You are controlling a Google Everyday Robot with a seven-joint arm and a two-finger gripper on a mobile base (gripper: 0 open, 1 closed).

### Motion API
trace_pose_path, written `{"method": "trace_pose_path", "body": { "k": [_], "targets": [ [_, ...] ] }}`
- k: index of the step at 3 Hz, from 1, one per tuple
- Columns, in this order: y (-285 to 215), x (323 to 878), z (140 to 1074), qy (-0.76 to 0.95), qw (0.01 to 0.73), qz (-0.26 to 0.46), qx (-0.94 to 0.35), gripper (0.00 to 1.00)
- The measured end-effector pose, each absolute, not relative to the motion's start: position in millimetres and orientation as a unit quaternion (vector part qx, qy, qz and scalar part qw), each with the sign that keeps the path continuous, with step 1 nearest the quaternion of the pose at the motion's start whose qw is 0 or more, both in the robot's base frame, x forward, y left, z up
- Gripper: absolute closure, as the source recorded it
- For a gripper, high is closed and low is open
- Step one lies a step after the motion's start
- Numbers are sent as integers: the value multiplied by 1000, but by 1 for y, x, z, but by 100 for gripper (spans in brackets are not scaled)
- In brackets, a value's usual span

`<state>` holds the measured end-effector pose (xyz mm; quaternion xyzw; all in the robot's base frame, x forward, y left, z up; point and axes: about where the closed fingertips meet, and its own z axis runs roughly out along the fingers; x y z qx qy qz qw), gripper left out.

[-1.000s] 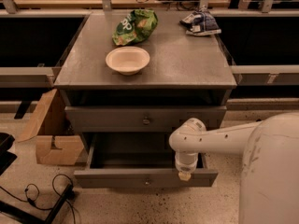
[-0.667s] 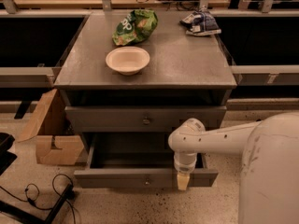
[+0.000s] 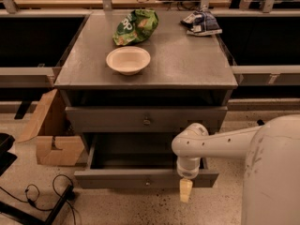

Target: Open middle drawer

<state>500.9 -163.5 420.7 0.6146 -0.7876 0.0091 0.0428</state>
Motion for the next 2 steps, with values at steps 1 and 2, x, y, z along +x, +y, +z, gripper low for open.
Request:
{"method": "trace_pose_path", "body": {
  "k": [1,2],
  "targets": [
    [-165,463,402,-796,69,-24,600,10],
    [-165,449,401,-801,80,-37,592,34]
  ]
}}
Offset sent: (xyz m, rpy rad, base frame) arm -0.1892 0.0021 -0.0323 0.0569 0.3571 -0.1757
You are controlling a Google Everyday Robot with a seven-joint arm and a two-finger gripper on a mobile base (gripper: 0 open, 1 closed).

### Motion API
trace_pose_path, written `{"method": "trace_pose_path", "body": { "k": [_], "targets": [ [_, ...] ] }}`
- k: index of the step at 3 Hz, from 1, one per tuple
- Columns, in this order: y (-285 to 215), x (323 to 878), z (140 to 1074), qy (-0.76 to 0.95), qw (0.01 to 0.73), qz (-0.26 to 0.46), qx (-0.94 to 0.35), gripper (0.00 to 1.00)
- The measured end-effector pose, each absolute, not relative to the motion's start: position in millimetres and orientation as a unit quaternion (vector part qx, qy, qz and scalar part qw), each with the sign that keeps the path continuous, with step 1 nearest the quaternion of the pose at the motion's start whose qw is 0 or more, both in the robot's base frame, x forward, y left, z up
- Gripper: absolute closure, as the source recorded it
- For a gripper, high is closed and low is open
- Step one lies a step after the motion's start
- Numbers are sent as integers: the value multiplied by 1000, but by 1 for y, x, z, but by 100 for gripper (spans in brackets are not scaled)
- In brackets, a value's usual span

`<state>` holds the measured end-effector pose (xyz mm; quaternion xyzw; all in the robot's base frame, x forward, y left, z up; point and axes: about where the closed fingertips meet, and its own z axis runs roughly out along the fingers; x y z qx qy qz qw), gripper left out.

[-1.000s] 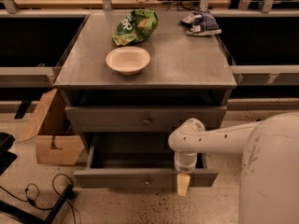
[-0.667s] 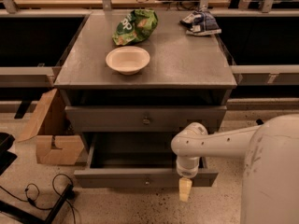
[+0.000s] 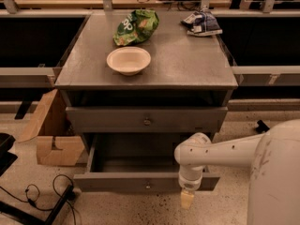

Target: Open middle drawer

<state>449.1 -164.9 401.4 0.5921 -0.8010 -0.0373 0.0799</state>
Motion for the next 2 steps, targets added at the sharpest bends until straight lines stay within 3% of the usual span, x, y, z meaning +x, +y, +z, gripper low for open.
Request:
{"method": "trace_pose_path", "body": {
  "k": [1,2],
  "targets": [
    [-165,452,408,-801,80,-37,592,65],
    [-165,453,409,-801,80,-37,592,88]
  ]
}}
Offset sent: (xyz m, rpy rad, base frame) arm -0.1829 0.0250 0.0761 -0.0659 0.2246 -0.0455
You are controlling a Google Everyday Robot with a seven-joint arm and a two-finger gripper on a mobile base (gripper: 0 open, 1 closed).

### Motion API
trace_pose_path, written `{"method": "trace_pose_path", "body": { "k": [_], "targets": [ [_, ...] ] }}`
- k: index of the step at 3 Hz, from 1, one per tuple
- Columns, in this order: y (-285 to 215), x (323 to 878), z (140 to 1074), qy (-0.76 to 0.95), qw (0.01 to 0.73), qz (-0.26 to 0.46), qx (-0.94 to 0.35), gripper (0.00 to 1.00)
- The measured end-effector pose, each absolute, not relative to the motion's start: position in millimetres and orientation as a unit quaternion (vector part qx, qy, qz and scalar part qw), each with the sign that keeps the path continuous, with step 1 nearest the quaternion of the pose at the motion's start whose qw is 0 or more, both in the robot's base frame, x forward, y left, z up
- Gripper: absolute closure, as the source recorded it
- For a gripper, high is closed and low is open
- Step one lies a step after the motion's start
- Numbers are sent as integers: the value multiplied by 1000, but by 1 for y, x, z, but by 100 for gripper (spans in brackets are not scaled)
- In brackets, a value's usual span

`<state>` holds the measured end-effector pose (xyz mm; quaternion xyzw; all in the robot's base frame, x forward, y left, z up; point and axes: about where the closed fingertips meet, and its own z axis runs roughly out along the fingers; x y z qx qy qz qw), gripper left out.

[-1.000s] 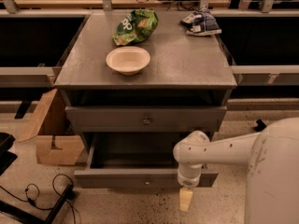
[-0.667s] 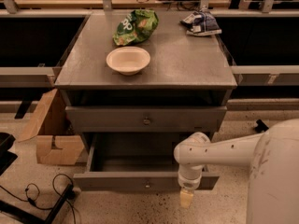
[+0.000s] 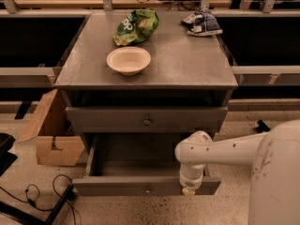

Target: Open middle drawer

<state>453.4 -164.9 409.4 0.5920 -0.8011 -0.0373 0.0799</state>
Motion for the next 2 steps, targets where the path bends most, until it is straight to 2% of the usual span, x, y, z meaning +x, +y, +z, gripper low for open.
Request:
{"method": "trace_pose_path", "body": {
  "k": [1,2],
  "targets": [
    [-165,452,413,-804,83,-40,587,100],
    [-165,454,413,-804,83,-40,587,100]
  ]
}}
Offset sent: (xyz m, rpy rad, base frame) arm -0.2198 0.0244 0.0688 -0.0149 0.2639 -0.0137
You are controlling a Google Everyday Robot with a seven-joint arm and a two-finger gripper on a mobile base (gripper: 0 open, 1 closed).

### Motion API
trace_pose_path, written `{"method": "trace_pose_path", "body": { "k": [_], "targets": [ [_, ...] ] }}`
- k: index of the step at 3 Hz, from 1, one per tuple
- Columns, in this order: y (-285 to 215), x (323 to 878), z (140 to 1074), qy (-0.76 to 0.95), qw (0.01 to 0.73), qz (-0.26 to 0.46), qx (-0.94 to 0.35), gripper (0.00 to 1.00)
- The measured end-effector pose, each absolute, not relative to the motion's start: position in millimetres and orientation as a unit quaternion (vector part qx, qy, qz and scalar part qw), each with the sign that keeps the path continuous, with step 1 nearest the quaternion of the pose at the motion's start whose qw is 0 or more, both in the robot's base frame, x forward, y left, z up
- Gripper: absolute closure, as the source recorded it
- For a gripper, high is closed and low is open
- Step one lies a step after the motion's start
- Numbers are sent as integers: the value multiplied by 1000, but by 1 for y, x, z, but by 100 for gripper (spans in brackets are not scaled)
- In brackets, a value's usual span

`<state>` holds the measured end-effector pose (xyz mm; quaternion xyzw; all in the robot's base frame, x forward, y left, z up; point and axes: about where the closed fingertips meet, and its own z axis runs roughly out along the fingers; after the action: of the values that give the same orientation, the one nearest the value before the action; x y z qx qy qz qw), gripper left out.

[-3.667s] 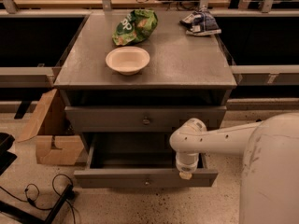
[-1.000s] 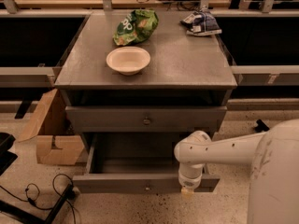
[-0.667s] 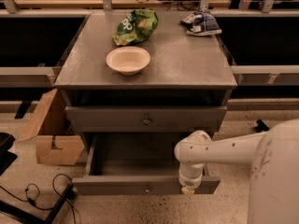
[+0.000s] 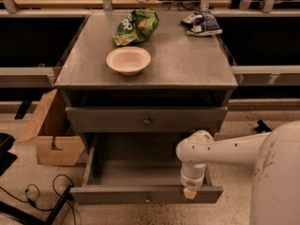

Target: Open middle drawer

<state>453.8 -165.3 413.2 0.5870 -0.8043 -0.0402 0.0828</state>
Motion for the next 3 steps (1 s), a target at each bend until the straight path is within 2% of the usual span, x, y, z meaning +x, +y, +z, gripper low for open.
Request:
{"method": "trace_pose_path", "body": {
  "k": [1,2,3],
  "targets": [
    [-163,437,417,-803,91,-49,587,100],
    [-163,438,418,-803,91,-49,587,85],
    [-163,438,418,-803,91,-49,587,62]
  ]
}}
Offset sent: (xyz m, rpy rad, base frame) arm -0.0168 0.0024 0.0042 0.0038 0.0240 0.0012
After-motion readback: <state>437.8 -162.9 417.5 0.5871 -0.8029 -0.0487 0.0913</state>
